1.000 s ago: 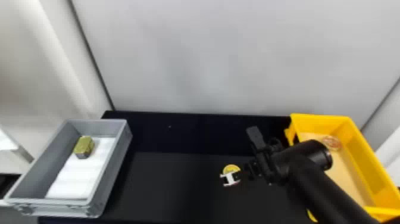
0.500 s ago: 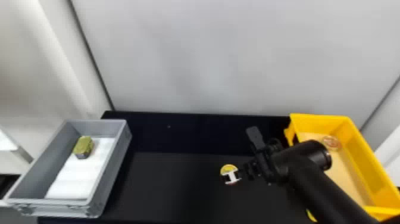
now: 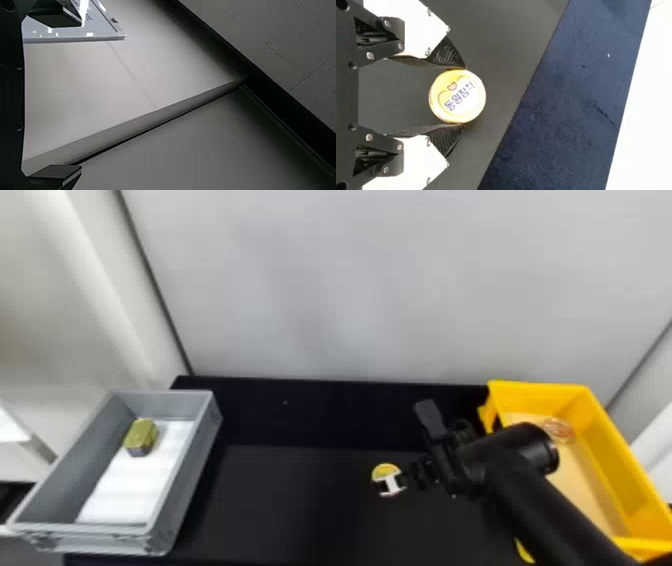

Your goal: Pick up the round yellow can and place it in the yellow rectangular box

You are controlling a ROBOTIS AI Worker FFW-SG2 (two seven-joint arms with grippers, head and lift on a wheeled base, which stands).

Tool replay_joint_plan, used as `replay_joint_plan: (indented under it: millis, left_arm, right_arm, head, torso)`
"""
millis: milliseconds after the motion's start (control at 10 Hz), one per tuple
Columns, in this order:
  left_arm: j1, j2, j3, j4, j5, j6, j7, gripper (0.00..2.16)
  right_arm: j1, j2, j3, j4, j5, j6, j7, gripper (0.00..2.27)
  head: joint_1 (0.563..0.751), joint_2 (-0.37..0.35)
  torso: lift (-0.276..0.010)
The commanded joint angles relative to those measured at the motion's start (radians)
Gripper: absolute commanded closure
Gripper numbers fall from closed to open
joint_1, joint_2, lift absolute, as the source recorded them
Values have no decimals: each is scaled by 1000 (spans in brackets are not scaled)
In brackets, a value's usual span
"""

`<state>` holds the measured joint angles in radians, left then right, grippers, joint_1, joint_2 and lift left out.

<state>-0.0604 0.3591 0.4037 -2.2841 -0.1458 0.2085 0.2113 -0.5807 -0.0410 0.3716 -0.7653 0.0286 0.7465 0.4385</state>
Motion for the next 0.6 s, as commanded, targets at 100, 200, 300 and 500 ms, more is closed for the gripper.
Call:
replay_joint_plan:
  millis: [100,200,300,500]
  left_arm:
    - [5,2,3,-5,0,9,-3,-2]
    - [8,2,5,-6,0,11,-3,-2]
    - [11,2,8,-8,0,13,-3,-2]
    - [14,2,9,-9,0,14,-3,-2]
  right_arm:
    - [53,-22,-34,-181,37,110,2,579]
    - [71,-36,-43,-275,47,156,2,579]
    - [88,-45,-54,-351,64,191,-1,579]
    - [117,-60,-95,-531,90,265,-6,579]
  head:
    - [694,54]
    - [694,54]
    - [694,54]
    - [694,54]
  torso:
    - [-3]
    - [-3]
    - [-3]
    - [-3]
